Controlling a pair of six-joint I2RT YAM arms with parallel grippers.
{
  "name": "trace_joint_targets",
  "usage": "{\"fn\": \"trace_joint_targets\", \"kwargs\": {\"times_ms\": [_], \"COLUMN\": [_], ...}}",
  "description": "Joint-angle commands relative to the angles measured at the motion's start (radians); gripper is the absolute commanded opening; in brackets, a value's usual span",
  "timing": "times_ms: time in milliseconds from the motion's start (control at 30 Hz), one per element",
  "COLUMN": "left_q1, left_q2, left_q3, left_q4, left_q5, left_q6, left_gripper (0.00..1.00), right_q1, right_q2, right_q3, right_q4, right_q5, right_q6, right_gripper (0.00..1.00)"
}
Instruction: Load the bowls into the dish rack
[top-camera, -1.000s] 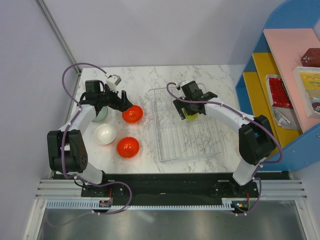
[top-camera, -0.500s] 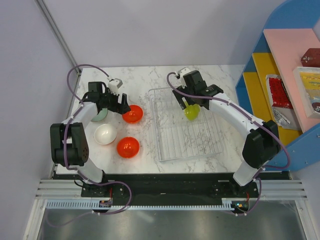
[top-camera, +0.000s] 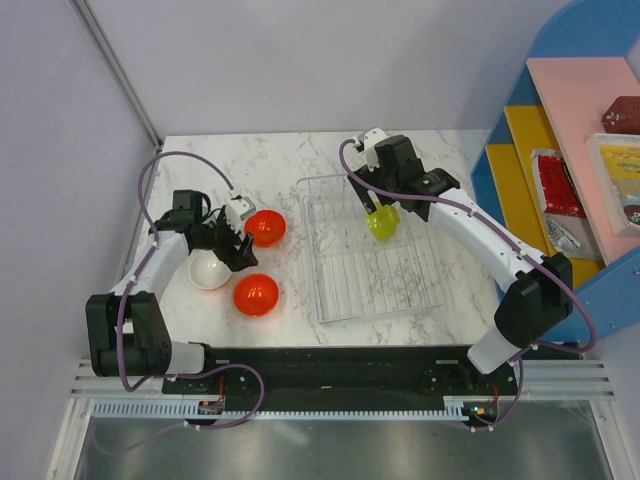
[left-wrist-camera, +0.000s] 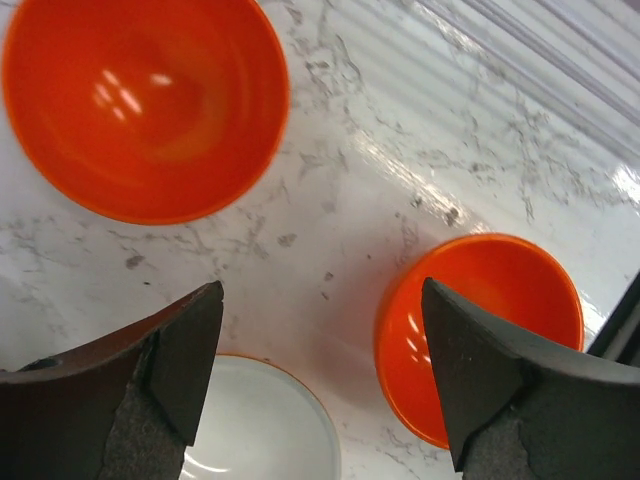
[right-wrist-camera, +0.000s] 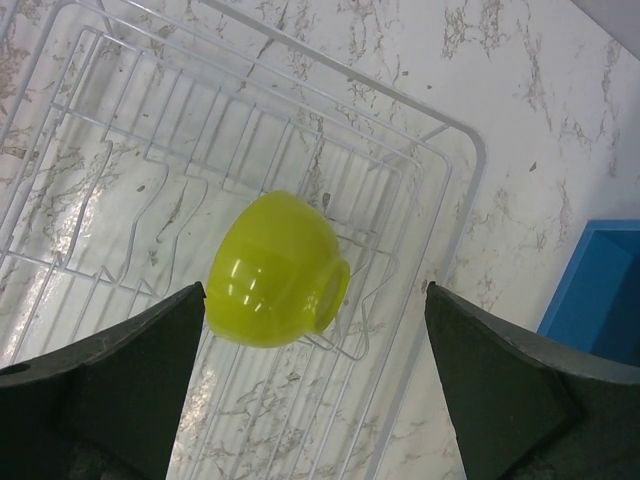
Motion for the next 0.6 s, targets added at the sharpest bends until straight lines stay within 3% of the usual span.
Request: {"fn": "trace_joint_targets", "kwargs": {"times_ms": [0, 267, 567], "left_q1": [0.0, -0.006, -0.059], "left_q2": [-0.009, 0.015, 0.121], "left_q3": [-0.017, -0.051, -0.042], "left_q4": [-0.199, -0.225, -0.196], "left_q5": [0.052, 0.01, -0.048], "left_q6": [0.217, 0.284, 0.277], "left_gripper": [0.84, 0.82, 0.72], "right_q1": [0.006, 0.004, 0.004], "right_q2": [-0.032, -0.028, -0.031], "right_q3": [0.007, 0.007, 0.004], "right_q4": [0.006, 0.001, -0.006], "right_q5": [-0.023, -0.047, -0.083], "right_q6": [-0.011, 0.001, 0.007], "right_gripper": [0.98, 0.98, 0.98]}}
